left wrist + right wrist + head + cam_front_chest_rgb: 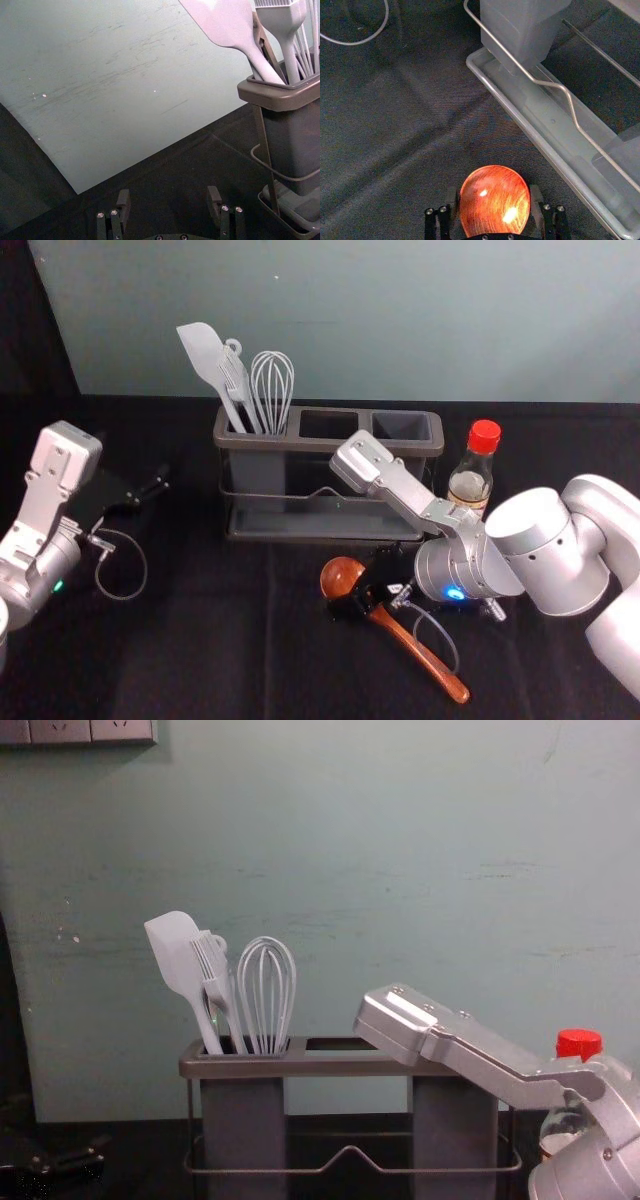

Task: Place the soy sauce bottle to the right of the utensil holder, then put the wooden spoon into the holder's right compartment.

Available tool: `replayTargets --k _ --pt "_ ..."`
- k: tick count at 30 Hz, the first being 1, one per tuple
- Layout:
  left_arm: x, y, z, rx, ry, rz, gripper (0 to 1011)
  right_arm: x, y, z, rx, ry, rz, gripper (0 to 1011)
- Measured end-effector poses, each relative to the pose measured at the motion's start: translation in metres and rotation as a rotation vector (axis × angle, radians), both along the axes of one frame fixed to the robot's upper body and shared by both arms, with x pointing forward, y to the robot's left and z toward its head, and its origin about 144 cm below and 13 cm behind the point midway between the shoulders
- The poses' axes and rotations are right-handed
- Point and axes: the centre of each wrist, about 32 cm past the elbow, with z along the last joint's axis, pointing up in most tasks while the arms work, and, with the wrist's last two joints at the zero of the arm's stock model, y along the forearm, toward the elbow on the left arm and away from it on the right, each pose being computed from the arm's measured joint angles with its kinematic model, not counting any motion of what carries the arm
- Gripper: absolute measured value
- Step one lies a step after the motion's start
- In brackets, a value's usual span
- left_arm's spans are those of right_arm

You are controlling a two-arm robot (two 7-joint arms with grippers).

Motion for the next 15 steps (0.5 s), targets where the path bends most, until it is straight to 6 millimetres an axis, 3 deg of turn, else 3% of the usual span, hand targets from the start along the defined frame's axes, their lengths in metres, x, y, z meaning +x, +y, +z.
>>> replayTargets --k 5,15 --pt "0.0 0.0 0.0 0.0 0.0 0.0 1005 -0.0001 0.0 0.0001 0.0 0.0 0.0 839" --pt "0.0 0.0 0.0 0.0 0.0 0.0 1005 -0.0001 -0.0002 0.0002 0.0 0.001 -0.001 838"
